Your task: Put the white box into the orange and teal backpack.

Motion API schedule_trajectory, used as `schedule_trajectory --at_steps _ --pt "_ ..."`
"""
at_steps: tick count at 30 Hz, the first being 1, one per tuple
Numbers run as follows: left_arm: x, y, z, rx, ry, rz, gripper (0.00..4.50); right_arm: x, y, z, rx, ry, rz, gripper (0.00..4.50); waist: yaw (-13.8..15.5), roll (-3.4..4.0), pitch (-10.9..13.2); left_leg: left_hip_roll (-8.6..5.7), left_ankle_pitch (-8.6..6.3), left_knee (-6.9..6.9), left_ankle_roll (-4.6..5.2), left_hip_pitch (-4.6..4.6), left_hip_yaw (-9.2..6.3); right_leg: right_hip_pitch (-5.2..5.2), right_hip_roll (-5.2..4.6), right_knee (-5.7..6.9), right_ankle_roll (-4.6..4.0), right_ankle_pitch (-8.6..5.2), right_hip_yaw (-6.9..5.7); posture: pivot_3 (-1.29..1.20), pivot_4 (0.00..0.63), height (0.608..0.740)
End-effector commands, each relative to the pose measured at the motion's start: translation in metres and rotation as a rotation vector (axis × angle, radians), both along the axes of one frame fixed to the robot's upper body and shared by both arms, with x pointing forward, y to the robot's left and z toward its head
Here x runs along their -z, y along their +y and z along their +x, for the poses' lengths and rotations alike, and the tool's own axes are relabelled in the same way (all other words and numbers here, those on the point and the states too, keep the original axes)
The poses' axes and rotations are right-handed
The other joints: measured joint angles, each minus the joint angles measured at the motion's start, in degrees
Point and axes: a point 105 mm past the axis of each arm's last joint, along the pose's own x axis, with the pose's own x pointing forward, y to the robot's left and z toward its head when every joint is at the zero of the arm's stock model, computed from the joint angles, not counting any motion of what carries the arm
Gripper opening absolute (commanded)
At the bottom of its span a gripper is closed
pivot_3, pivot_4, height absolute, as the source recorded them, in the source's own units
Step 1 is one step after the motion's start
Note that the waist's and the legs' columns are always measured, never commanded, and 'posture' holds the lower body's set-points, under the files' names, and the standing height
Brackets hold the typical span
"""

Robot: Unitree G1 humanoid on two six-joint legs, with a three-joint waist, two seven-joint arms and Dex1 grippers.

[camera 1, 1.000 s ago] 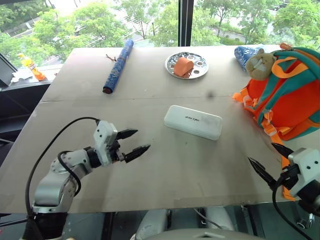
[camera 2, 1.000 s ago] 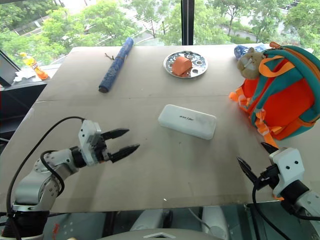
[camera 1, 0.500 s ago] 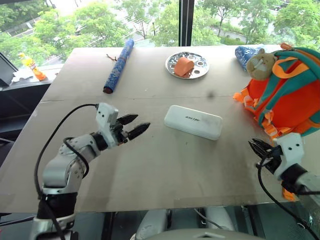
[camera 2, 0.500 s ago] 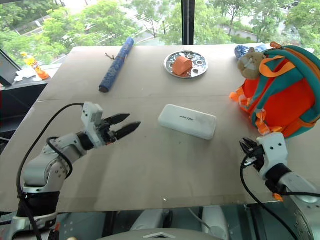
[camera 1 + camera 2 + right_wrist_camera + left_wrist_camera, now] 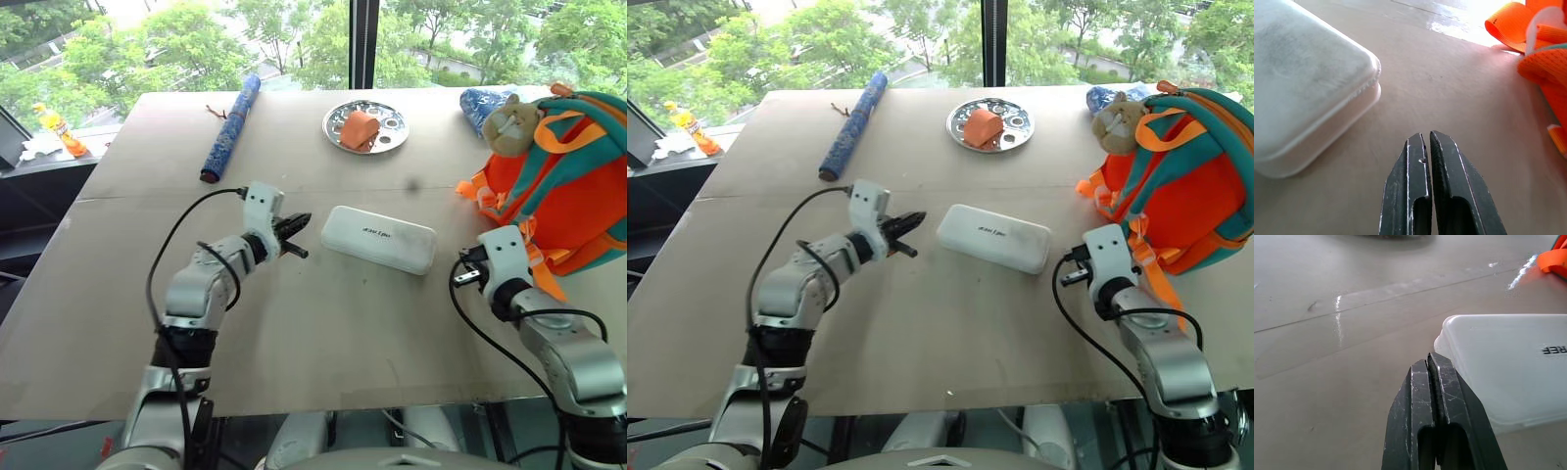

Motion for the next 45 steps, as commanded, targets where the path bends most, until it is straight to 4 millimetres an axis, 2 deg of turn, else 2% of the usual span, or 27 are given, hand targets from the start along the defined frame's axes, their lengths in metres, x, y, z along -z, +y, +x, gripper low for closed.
schedule_trajectory --at_steps 1,5,7,11,14,21,24,26,30,33,35,36,38,41,45 --pt "0.0 -0.009 0.013 -0.01 -0.02 0.058 0.02 -0.004 0.009 0.011 -0.03 -0.008 -0.053 0.0 0.0 0.0 0.0 -0.02 0.0 0.0 0.0 -0.01 0.01 -0.01 0.0 -0.01 0.0 0.0 0.0 0.0 0.15 0.731" --pt "0.007 -0.028 0.015 0.065 -0.012 0.119 0.02 0.005 0.023 0.023 -0.089 0.03 -0.092 0.0 0.0 0.0 0.0 -0.02 0.0 -0.02 0.0 -0.04 0.01 -0.07 0.0 0.0 0.0 0.0 0.0 0.0 0.15 0.731" --pt "0.013 -0.032 0.009 0.105 0.005 0.148 0.02 0.011 0.039 0.029 -0.174 0.065 -0.104 0.0 -0.3 0.0 0.0 -0.02 0.0 -0.01 0.0 -0.05 0.03 -0.08 0.0 0.0 0.0 0.0 0.0 0.0 0.15 0.731" --pt "0.02 -0.018 -0.017 0.116 0.028 0.181 0.02 0.0 0.078 0.032 -0.344 0.028 -0.066 0.0 -1.9 -0.03 0.0 0.03 0.0 -0.02 0.0 -0.03 0.07 -0.09 0.0 0.02 0.0 0.01 0.07 0.0 0.15 0.731" --pt "0.021 -0.007 -0.033 0.069 0.06 0.169 0.02 0.0 0.091 0.032 -0.405 0.016 -0.092 0.0 -2.2 -0.03 0.0 0.08 0.0 -0.09 -0.01 -0.02 0.01 -0.17 0.05 0.04 0.0 0.01 0.07 0.0 0.15 0.731" --pt "0.027 0.019 -0.062 -0.043 0.118 0.183 0.02 0.008 0.105 0.039 -0.495 -0.004 -0.157 0.0 -2.8 -0.03 0.0 0.05 0.0 -0.06 -0.01 0.0 0.02 -0.15 0.03 0.08 0.0 0.01 0.12 0.0 0.15 0.731" --pt "0.029 0.026 -0.072 -0.057 0.157 0.122 0.02 0.012 0.102 0.048 -0.494 -0.021 -0.172 0.0 -3.0 -0.04 -0.1 0.07 0.0 -0.07 -0.02 0.03 0.04 -0.15 0.05 0.09 0.0 0.01 0.13 0.0 0.15 0.731" --pt "0.026 0.04 -0.072 -0.077 0.176 0.079 0.02 0.014 0.096 0.052 -0.485 -0.017 -0.165 0.0 -2.9 -0.04 -0.1 0.08 0.0 -0.07 -0.03 0.04 0.05 -0.15 0.06 0.1 0.0 0.01 0.14 0.0 0.15 0.731" --pt "0.02 0.065 -0.072 -0.084 0.234 0.04 1.75 0.011 0.088 0.057 -0.47 -0.033 -0.148 0.0 -3.0 -0.06 -0.1 0.08 0.01 -0.07 -0.05 0.05 0.05 -0.15 0.07 0.1 -0.01 0.02 0.13 0.0 0.15 0.731" --pt "-0.003 0.094 -0.064 -0.066 0.366 -0.099 3.13 0.007 0.079 0.06 -0.467 -0.052 -0.152 0.0 -2.9 -0.06 -0.1 0.07 0.04 -0.07 -0.1 0.05 0.01 -0.15 0.12 0.13 -0.02 0.02 0.11 0.0 0.15 0.731" --pt "-0.011 0.096 -0.067 -0.003 0.459 -0.179 3.9 0.006 0.077 0.062 -0.463 -0.059 -0.148 0.0 -3.1 -0.04 0.0 0.03 0.06 -0.08 -0.13 0.04 -0.01 -0.16 0.26 0.12 -0.04 0.02 0.1 0.0 0.15 0.731" --pt "-0.012 0.091 -0.071 0.04 0.516 -0.22 4.47 0.005 0.077 0.062 -0.463 -0.062 -0.146 0.0 -3.1 -0.02 0.0 0.03 0.05 -0.11 -0.14 0.04 -0.03 -0.17 0.28 0.11 -0.04 0.02 0.1 0.0 0.15 0.731" --pt "-0.008 0.087 -0.076 0.064 0.585 -0.225 4.47 0.005 0.078 0.063 -0.463 -0.068 -0.144 0.0 -3.1 -0.01 0.0 0.02 0.03 -0.16 -0.14 0.03 -0.05 -0.18 0.25 0.03 -0.04 0.02 0.12 0.0 0.15 0.731" --pt "-0.001 0.071 -0.078 0.091 0.669 -0.331 4.47 0.001 0.08 0.061 -0.465 -0.085 -0.133 0.0 -3.0 -0.01 0.0 0.04 0.03 -0.19 -0.14 -0.01 -0.13 -0.22 0.13 -0.03 -0.03 0.02 0.12 0.0 0.15 0.731" --pt "0.009 0.05 -0.081 0.128 0.707 -0.375 4.47 0.002 0.082 0.057 -0.474 -0.088 -0.131 0.0 -2.8 -0.01 0.0 0.02 0.03 -0.14 -0.16 -0.01 -0.26 -0.21 0.07 0.06 -0.04 0.02 0.03 0.0 0.15 0.731"
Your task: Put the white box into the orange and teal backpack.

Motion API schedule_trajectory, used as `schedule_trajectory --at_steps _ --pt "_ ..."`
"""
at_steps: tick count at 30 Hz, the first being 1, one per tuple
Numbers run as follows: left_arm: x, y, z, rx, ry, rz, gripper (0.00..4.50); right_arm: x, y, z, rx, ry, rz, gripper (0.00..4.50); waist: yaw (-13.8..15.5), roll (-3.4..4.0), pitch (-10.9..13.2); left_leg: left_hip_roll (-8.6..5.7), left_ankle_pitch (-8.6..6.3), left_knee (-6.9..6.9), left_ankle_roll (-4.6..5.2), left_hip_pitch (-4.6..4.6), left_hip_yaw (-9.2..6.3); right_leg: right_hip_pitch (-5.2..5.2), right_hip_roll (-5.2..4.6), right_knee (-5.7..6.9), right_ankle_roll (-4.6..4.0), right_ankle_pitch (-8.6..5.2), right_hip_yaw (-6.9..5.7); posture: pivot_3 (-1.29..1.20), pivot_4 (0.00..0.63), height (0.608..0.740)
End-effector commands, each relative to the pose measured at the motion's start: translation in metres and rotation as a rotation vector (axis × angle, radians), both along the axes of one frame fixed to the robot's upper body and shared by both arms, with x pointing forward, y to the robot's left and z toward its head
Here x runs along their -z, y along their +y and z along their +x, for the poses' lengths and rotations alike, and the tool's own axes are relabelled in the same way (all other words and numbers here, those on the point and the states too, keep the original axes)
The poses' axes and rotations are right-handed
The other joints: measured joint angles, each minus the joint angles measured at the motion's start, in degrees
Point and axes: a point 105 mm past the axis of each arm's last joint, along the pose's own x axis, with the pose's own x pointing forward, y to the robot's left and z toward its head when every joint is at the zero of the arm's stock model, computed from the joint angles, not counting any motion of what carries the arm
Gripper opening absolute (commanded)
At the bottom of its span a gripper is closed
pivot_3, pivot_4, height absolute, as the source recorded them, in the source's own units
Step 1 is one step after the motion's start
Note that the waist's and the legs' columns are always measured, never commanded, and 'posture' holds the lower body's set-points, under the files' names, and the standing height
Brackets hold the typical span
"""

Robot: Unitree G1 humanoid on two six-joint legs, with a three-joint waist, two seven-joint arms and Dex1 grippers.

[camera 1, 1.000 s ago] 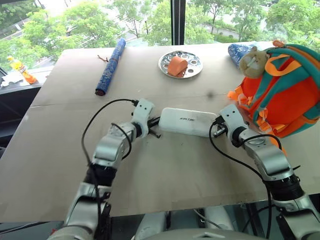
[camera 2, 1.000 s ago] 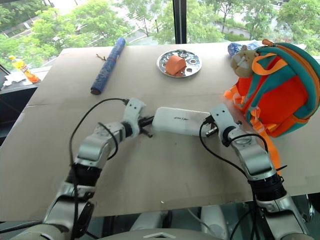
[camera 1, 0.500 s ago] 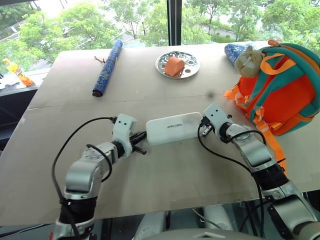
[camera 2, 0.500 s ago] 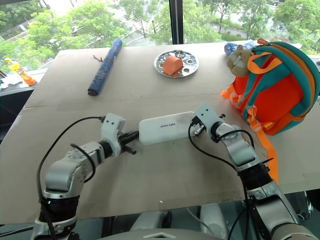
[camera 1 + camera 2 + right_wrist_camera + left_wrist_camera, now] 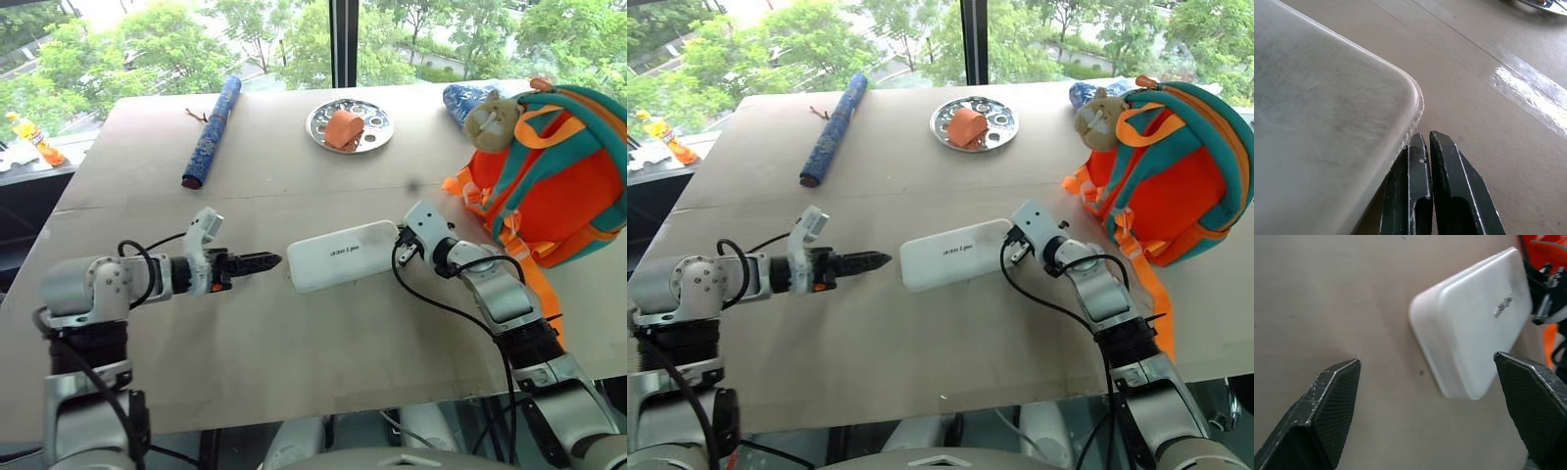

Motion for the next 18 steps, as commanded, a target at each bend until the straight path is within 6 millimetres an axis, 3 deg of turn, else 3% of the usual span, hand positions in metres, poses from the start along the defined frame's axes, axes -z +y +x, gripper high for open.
schedule_trajectory --at_steps 1,9,13,18 --pt "0.01 -0.014 -0.006 0.019 0.049 -0.024 4.47 -0.009 0.005 -0.005 -0.027 -0.035 0.02 0.0 0.0 0.0 0.0 0.01 0.0 0.02 -0.01 0.0 -0.01 0.0 0.0 0.02 -0.01 0.0 0.0 0.0 0.15 0.731" --pt "0.018 -0.029 -0.012 0.028 0.077 -0.059 4.47 -0.007 0.026 -0.019 -0.112 -0.014 0.058 0.0 0.3 0.02 0.0 -0.01 0.01 0.03 -0.01 0.02 -0.01 0.02 -0.02 0.03 -0.01 0.01 0.01 0.0 0.15 0.731" --pt "0.02 -0.04 -0.015 0.059 0.089 -0.103 4.47 -0.001 0.052 -0.028 -0.184 0.013 0.084 0.0 0.3 0.03 0.0 -0.02 0.01 0.03 -0.01 0.02 -0.01 0.03 -0.04 0.02 0.0 0.0 0.0 0.0 0.15 0.731" --pt "0.017 -0.048 -0.018 0.087 0.089 -0.187 4.47 0.015 0.062 -0.03 -0.183 0.063 0.052 0.0 0.3 0.0 -0.1 -0.03 0.01 0.05 -0.01 0.02 -0.01 0.04 -0.04 0.03 0.0 0.01 0.0 0.0 0.15 0.731"
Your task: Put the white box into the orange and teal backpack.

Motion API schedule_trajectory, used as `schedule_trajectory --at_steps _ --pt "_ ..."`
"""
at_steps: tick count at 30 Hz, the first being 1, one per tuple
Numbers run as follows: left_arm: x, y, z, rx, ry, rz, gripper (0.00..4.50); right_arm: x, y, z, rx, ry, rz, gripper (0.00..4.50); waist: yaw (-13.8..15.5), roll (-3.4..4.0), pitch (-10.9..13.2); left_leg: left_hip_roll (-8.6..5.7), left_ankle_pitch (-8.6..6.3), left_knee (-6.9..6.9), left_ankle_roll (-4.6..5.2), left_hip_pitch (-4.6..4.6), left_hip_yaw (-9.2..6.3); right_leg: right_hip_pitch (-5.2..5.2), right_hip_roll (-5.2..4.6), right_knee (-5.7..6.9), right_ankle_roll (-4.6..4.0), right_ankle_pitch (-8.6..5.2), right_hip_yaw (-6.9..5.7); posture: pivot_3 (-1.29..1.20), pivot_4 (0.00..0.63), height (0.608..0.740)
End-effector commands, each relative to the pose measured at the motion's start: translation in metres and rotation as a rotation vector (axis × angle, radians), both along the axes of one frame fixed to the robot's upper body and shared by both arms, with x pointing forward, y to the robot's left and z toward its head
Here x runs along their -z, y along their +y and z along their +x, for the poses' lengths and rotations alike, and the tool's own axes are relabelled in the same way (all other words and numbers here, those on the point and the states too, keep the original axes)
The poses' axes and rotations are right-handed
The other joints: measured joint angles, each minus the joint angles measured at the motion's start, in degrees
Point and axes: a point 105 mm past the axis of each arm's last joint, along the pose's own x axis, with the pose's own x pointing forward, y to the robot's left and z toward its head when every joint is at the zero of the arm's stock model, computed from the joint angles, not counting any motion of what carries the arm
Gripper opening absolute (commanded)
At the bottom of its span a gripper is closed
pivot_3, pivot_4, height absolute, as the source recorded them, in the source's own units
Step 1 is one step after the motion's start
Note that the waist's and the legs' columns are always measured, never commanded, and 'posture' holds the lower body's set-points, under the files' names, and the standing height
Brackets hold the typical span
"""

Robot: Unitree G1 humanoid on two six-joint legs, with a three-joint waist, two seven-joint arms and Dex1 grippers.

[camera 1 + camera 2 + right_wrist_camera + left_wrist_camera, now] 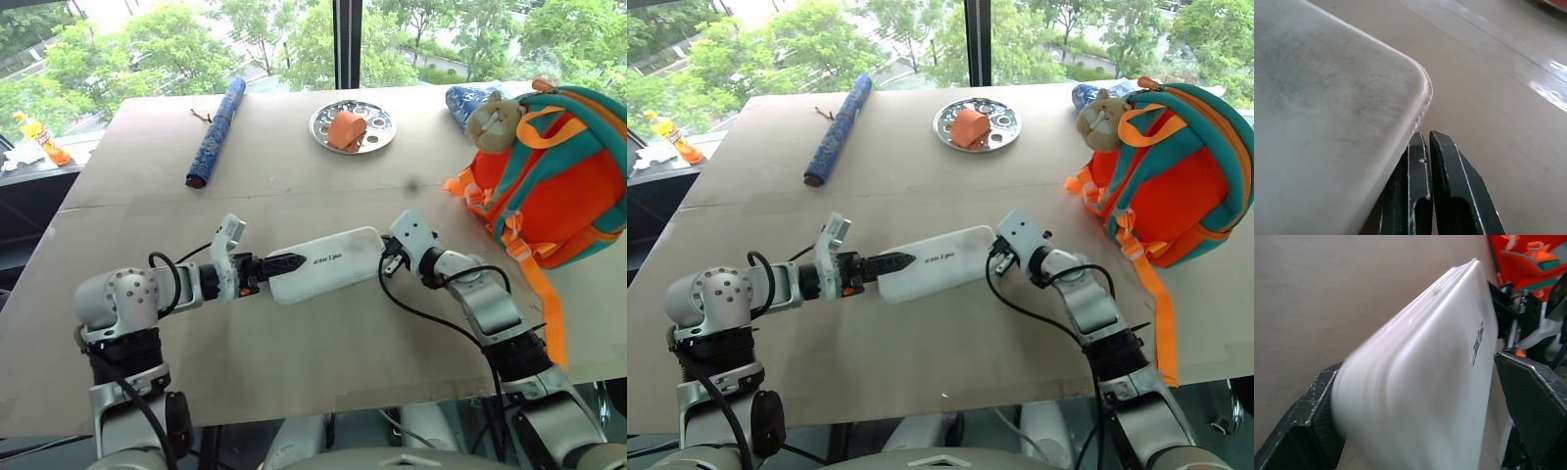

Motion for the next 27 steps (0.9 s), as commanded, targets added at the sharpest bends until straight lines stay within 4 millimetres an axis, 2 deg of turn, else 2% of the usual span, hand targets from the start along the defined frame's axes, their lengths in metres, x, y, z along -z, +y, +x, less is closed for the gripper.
schedule_trajectory --at_steps 1,3,5,6,7,8,9,13,14,17,20,21,22,24,25,27 --pt "0.009 -0.016 -0.012 0.074 0.069 -0.067 4.47 0.005 0.017 -0.008 -0.056 0.022 -0.003 0.0 0.0 -0.03 0.0 0.0 0.0 0.0 0.0 0.0 0.0 0.0 0.0 0.0 0.0 0.0 0.0 0.0 0.15 0.731" --pt "0.011 -0.015 -0.014 0.068 0.076 -0.065 4.47 0.005 0.017 -0.008 -0.05 0.022 0.002 0.0 -0.1 -0.03 0.0 0.0 0.0 0.01 0.0 0.01 0.0 0.01 0.0 0.01 0.0 0.0 0.0 0.0 0.15 0.731" --pt "0.013 -0.015 -0.015 0.067 0.082 -0.071 3.95 0.004 0.014 -0.006 -0.03 0.023 0.005 0.0 -0.2 -0.02 0.0 0.01 0.0 0.0 0.0 0.03 0.0 0.01 0.01 0.01 0.0 0.0 0.0 0.0 0.15 0.731" --pt "0.013 -0.016 -0.016 0.068 0.084 -0.074 3.95 0.004 0.013 -0.006 -0.022 0.024 0.006 0.0 -0.2 -0.02 0.0 0.01 0.0 -0.01 0.0 0.03 0.0 0.01 0.01 0.01 0.0 0.0 0.0 0.0 0.15 0.731" --pt "0.014 -0.016 -0.017 0.067 0.084 -0.076 3.32 0.004 0.012 -0.006 -0.016 0.023 0.005 0.0 -0.2 -0.02 0.0 0.01 0.0 -0.01 0.0 0.03 0.0 0.01 0.01 0.01 0.0 0.0 0.0 0.0 0.15 0.731" --pt "0.014 -0.016 -0.017 0.066 0.084 -0.079 3.02 0.003 0.009 -0.004 -0.001 0.018 0.005 0.0 0.0 -0.02 0.0 0.01 0.0 -0.01 0.0 0.03 0.0 0.01 0.01 0.01 0.0 0.0 0.0 0.0 0.15 0.731" --pt "0.013 -0.016 -0.017 0.063 0.083 -0.082 2.45 0.002 0.006 -0.003 0.015 0.013 0.004 0.0 0.0 -0.02 0.0 0.0 0.0 0.0 0.0 0.03 -0.01 0.02 0.01 0.0 0.0 0.0 0.0 0.0 0.15 0.731" --pt "0.007 -0.015 -0.015 0.052 0.06 -0.12 1.25 -0.013 -0.013 0.005 0.106 -0.04 0.033 0.0 1.2 -0.11 -0.1 -0.01 0.01 0.09 -0.01 0.04 -0.09 0.1 0.0 0.01 -0.01 0.01 -0.06 0.0 0.15 0.731" --pt "0.002 -0.014 -0.014 0.056 0.047 -0.144 1.03 -0.025 -0.023 0.007 0.152 -0.038 0.1 0.0 1.4 -0.11 -0.1 -0.02 0.01 0.09 -0.02 0.04 -0.1 0.11 0.0 0.01 -0.02 0.01 -0.06 0.0 0.15 0.731" --pt "-0.009 -0.014 -0.011 0.056 0.013 -0.19 1.0 -0.056 -0.039 0.0 0.187 -0.066 0.231 0.79 1.4 -0.06 0.0 -0.02 0.02 0.08 -0.04 0.0 -0.14 0.11 0.0 0.01 -0.02 0.01 -0.07 0.0 0.15 0.731" --pt "-0.018 -0.014 -0.008 0.055 -0.022 -0.206 1.0 -0.085 -0.053 -0.019 0.208 -0.11 0.308 2.08 1.2 -0.04 0.0 -0.02 0.02 0.01 -0.03 -0.06 -0.16 0.04 0.0 -0.05 -0.02 0.0 -0.07 0.0 0.15 0.731" --pt "-0.022 -0.015 -0.006 0.051 -0.035 -0.215 1.0 -0.094 -0.06 -0.03 0.206 -0.117 0.326 2.38 1.2 -0.03 0.0 -0.01 0.01 -0.04 -0.03 -0.07 -0.16 -0.01 0.02 -0.05 -0.02 0.0 -0.07 0.0 0.15 0.731" --pt "-0.025 -0.015 -0.003 0.047 -0.05 -0.223 1.0 -0.102 -0.065 -0.042 0.2 -0.124 0.339 3.0 1.2 -0.01 0.0 0.02 0.01 -0.09 -0.04 -0.08 -0.16 -0.05 0.04 -0.06 -0.02 0.0 -0.08 0.0 0.15 0.731" --pt "-0.036 -0.017 0.001 0.048 -0.09 -0.255 1.0 -0.116 -0.075 -0.066 0.21 -0.127 0.374 3.78 1.3 0.01 0.0 0.03 0.0 -0.11 -0.06 -0.13 -0.25 -0.07 0.04 -0.09 -0.02 -0.01 -0.16 0.0 0.15 0.731" --pt "-0.04 -0.018 0.003 0.047 -0.107 -0.267 1.0 -0.119 -0.08 -0.076 0.221 -0.127 0.374 4.33 1.3 0.03 0.0 0.03 0.0 -0.11 -0.06 -0.17 -0.26 -0.1 0.04 -0.1 -0.02 -0.01 -0.17 0.0 0.15 0.731" --pt "-0.046 -0.022 0.007 0.051 -0.136 -0.266 1.0 -0.121 -0.093 -0.093 0.271 -0.127 0.356 4.5 1.4 0.04 0.0 0.02 0.0 -0.06 -0.06 -0.2 -0.21 -0.12 0.04 -0.1 -0.02 0.0 -0.13 0.0 0.15 0.731"
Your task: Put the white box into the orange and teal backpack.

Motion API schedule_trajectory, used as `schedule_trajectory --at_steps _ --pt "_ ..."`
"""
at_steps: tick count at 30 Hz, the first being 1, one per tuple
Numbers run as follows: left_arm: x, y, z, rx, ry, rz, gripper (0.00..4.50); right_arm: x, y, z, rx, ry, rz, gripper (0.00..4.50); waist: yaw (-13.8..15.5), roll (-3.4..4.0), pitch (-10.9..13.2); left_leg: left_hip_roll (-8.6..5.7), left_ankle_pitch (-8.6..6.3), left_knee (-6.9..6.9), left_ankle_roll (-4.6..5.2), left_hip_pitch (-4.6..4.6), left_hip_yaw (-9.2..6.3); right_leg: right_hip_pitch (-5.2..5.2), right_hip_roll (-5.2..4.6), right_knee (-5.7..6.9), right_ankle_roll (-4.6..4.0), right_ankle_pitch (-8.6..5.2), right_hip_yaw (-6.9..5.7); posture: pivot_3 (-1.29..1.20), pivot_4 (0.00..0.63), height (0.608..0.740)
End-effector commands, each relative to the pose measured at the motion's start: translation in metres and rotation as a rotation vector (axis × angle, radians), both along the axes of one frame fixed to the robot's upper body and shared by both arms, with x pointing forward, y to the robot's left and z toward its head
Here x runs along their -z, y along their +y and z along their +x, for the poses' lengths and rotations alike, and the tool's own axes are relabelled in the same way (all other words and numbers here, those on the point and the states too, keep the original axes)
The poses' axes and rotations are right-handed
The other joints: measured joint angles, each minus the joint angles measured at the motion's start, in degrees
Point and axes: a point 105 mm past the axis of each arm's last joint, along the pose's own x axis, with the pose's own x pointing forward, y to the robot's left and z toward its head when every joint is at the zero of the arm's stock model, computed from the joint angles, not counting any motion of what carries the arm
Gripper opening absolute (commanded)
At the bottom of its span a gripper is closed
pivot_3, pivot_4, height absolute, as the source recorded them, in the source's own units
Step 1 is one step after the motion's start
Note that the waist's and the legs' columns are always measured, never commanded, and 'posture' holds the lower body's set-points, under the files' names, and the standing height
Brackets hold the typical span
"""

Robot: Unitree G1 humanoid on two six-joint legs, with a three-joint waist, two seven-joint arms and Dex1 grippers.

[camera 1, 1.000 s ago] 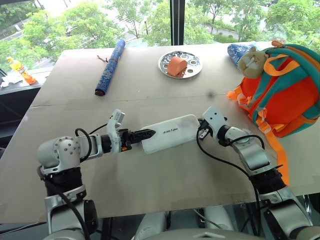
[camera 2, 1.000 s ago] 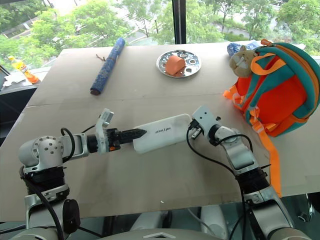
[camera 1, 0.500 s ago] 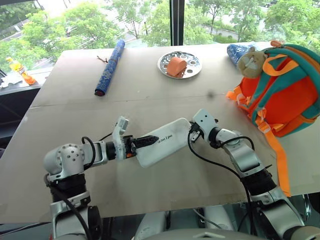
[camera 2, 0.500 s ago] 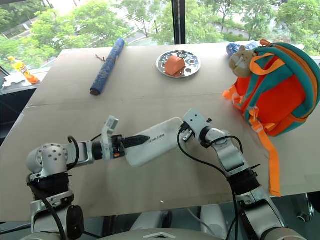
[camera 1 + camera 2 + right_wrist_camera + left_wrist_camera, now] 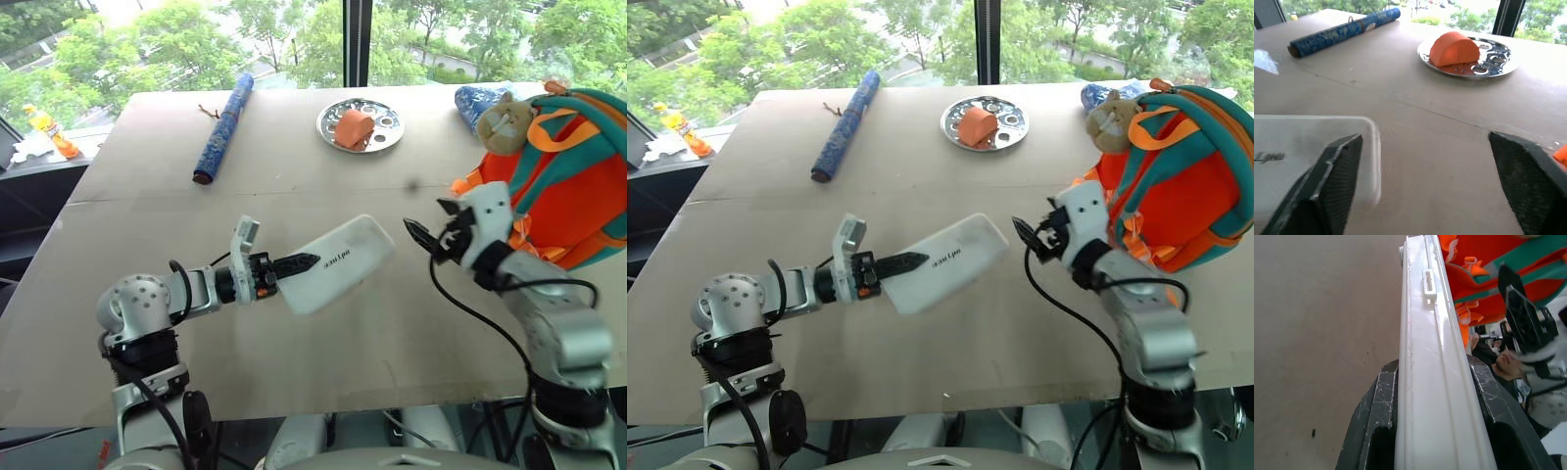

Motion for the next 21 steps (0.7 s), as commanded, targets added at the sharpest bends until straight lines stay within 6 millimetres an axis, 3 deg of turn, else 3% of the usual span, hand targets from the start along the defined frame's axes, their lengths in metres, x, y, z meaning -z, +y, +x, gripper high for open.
schedule_trajectory --at_steps 1,7,9,18,21 --pt "-0.026 -0.007 0.008 0.011 -0.118 -0.051 1.0 -0.019 -0.022 -0.038 0.072 -0.027 -0.019 4.5 0.2 0.0 0.0 -0.02 0.0 0.01 0.0 -0.03 -0.02 0.0 -0.01 0.0 0.0 0.0 -0.01 0.0 0.15 0.731" --pt "-0.045 -0.021 0.019 0.038 -0.216 -0.053 1.0 -0.014 -0.085 -0.05 0.349 0.086 -0.076 4.5 0.4 -0.01 0.0 -0.04 0.0 0.09 0.01 0.0 0.06 0.06 -0.01 0.03 0.0 0.0 0.02 0.0 0.15 0.731" --pt "-0.05 -0.024 0.023 0.045 -0.231 -0.053 1.0 -0.019 -0.099 -0.039 0.411 0.091 -0.041 4.5 0.1 -0.01 0.0 -0.03 0.0 0.06 0.01 0.02 0.11 0.05 0.01 0.05 0.0 0.0 0.05 0.0 0.15 0.731" --pt "-0.049 -0.031 0.028 0.055 -0.248 -0.031 1.0 -0.04 -0.111 0.043 0.419 -0.001 0.031 4.5 -0.1 -0.01 0.1 -0.04 0.0 0.01 0.02 0.09 0.3 0.01 0.0 0.04 0.0 0.01 0.17 0.0 0.15 0.731" --pt "-0.051 -0.031 0.029 0.034 -0.286 -0.016 1.0 -0.042 -0.104 0.066 0.319 -0.033 -0.005 3.6 -0.1 -0.02 0.1 -0.01 0.01 -0.06 0.01 0.06 0.27 -0.05 0.01 0.02 -0.01 0.01 0.15 0.0 0.15 0.731"
